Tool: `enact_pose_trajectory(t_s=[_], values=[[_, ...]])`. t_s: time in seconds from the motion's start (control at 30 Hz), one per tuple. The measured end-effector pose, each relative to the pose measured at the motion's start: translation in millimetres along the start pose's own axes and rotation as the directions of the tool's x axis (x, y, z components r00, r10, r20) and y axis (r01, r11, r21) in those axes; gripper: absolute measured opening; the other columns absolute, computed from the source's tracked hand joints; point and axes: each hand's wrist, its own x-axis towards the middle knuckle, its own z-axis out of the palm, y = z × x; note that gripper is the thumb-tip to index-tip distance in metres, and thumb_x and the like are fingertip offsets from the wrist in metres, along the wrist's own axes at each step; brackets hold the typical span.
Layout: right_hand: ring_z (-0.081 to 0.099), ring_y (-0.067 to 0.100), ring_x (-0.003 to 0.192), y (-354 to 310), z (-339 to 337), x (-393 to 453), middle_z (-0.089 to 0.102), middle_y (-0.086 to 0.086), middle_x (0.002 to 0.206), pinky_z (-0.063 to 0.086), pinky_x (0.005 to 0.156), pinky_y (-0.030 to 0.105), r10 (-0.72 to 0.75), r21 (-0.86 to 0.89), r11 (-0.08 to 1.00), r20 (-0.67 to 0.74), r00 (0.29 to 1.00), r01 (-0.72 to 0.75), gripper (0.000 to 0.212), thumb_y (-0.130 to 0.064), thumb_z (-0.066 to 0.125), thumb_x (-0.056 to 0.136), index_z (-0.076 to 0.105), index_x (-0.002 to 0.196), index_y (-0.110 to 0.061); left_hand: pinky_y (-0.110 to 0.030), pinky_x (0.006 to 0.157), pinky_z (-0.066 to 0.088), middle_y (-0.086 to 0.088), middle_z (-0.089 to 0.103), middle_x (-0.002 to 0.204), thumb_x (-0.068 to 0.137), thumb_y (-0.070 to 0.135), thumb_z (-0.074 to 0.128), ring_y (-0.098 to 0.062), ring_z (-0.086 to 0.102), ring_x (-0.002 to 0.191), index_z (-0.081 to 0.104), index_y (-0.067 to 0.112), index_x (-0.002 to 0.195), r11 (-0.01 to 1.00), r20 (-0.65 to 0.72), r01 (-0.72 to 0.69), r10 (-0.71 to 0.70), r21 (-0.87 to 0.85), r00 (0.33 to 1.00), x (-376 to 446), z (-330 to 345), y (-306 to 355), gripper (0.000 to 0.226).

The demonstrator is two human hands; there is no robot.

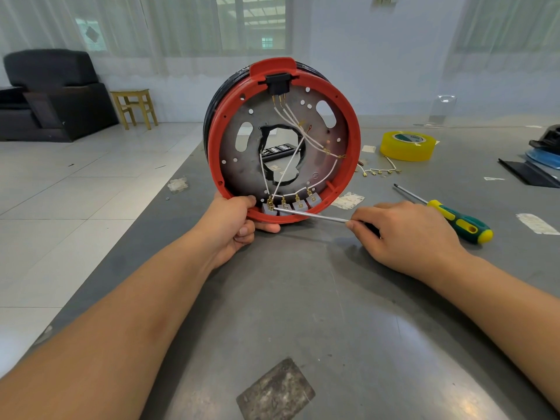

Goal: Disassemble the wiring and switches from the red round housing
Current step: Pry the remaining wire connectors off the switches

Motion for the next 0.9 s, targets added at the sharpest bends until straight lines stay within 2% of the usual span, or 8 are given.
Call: enact_pose_trajectory(t_s=[0.13,0.47,0.73,0.83,0.9], values=[[0.061,0.014,0.067,-1.1,0.1,0.5,0.066,-0.012,0.079,0.041,0.046,0.022,-0.005,-0.019,1.0,-0.012,1.0,0.005,0.044,-0.057,0.029,0.1,0.067,0.097,-0.037,-0.018,0.034,0.024,-0.04,0.072,0.087,0.113,0.012,0.036,-0.008,0.031,0.026,0.039,0.01,0.127,1.0,-0.009,-0.002,0.002,-0.019,1.0,0.0,0.3,0.0,0.014],[0.063,0.015,0.069,-2.8,-0.2,0.4,0.065,-0.013,0.082,0.05,0.048,0.027,0.001,-0.054,0.999,-0.04,0.999,-0.003,0.039,-0.056,0.035,0.103,0.069,0.1,-0.037,-0.019,0.034,0.024,-0.04,0.072,0.087,0.112,0.012,0.036,-0.008,0.03,0.027,0.039,0.009,0.118,0.999,-0.019,0.007,-0.008,-0.036,1.0,-1.5,0.6,0.4,0.007],[0.066,0.017,0.073,-8.1,0.9,-0.8,0.067,-0.013,0.088,0.05,0.05,0.029,0.033,-0.089,0.995,-0.084,0.996,-0.04,0.038,-0.055,0.036,0.104,0.069,0.101,-0.037,-0.019,0.034,0.023,-0.039,0.072,0.085,0.111,0.009,0.034,-0.009,0.031,0.026,0.039,0.008,0.123,0.996,-0.043,0.012,-0.016,-0.086,0.999,-1.2,-0.3,-0.1,0.013],[0.066,0.017,0.071,-10.0,0.3,-0.8,0.067,-0.011,0.087,0.05,0.048,0.028,0.027,-0.082,0.996,-0.101,0.995,-0.036,0.036,-0.054,0.038,0.104,0.07,0.1,-0.037,-0.019,0.034,0.025,-0.038,0.072,0.084,0.11,0.009,0.034,-0.009,0.03,0.027,0.041,0.004,0.13,0.996,-0.048,0.017,-0.022,-0.091,0.999,-0.1,-0.8,-0.9,0.022],[0.065,0.018,0.07,-11.0,-0.3,-1.2,0.067,-0.01,0.086,0.048,0.047,0.027,0.026,-0.079,0.996,-0.11,0.994,-0.035,0.035,-0.053,0.041,0.103,0.071,0.099,-0.036,-0.019,0.033,0.025,-0.038,0.072,0.084,0.11,0.01,0.034,-0.009,0.029,0.027,0.041,0.005,0.128,0.996,-0.052,0.018,-0.023,-0.09,0.998,0.3,-0.4,-1.3,0.02]])
